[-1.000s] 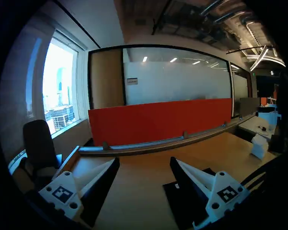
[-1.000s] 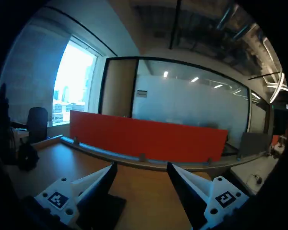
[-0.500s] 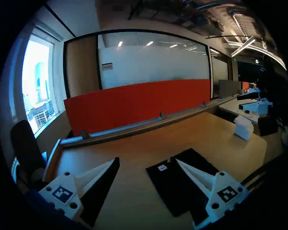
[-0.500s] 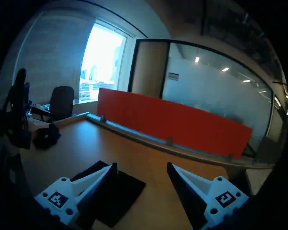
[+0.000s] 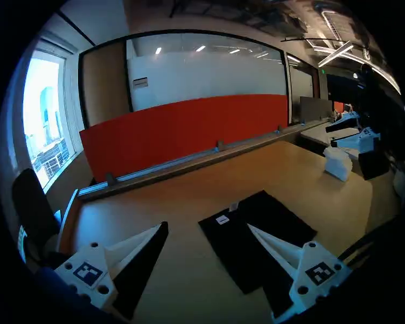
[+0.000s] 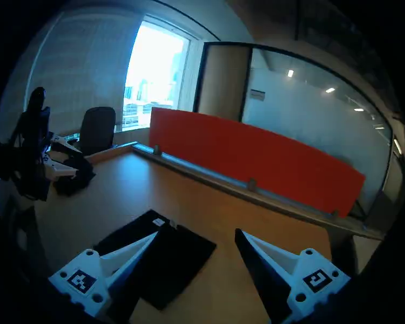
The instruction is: Fold towel
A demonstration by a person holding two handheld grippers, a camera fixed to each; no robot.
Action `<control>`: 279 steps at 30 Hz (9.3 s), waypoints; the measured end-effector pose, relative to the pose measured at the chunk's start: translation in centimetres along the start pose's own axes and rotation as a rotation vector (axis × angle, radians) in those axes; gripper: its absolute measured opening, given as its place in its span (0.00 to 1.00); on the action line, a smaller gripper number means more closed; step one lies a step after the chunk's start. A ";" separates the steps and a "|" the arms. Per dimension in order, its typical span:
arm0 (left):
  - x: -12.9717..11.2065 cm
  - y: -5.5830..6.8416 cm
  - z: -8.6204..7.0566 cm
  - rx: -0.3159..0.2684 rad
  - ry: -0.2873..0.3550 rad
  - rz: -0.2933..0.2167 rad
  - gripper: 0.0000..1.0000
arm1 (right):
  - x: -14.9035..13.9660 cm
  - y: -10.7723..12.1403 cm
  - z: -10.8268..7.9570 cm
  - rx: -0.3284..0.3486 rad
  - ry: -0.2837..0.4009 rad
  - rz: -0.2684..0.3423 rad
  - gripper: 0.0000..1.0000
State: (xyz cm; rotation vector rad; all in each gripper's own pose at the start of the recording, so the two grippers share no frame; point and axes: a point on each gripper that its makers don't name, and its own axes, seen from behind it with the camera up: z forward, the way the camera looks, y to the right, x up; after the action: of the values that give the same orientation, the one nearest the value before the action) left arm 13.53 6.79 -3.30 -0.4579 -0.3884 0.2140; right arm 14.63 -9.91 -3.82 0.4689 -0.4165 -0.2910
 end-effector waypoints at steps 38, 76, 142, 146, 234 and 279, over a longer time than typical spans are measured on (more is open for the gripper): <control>-14.3 7.6 4.3 -0.162 -0.227 0.031 0.97 | -17.2 -5.5 3.5 0.131 -0.255 0.007 1.00; -24.4 10.9 7.4 -0.243 -0.387 0.031 0.97 | -28.3 -8.6 6.0 0.198 -0.405 0.023 0.94; -23.3 12.5 6.1 -0.220 -0.431 0.006 0.15 | -26.8 -9.2 5.1 0.223 -0.407 0.061 0.18; -22.4 12.4 5.7 -0.212 -0.422 -0.011 0.15 | -25.2 -9.0 4.6 0.221 -0.380 0.062 0.18; -14.3 9.4 10.3 -0.177 -0.384 -0.124 0.14 | -19.2 -3.7 8.4 0.184 -0.397 0.102 0.18; -17.0 6.1 16.5 -0.054 -0.417 -0.104 0.40 | -22.1 -1.4 13.9 0.074 -0.436 0.108 0.77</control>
State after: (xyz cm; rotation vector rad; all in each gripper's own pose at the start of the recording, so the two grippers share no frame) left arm -9.29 13.68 2.17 -0.4438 -0.8260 0.1982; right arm -11.25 -8.29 -0.24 0.4528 -0.8773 -0.2736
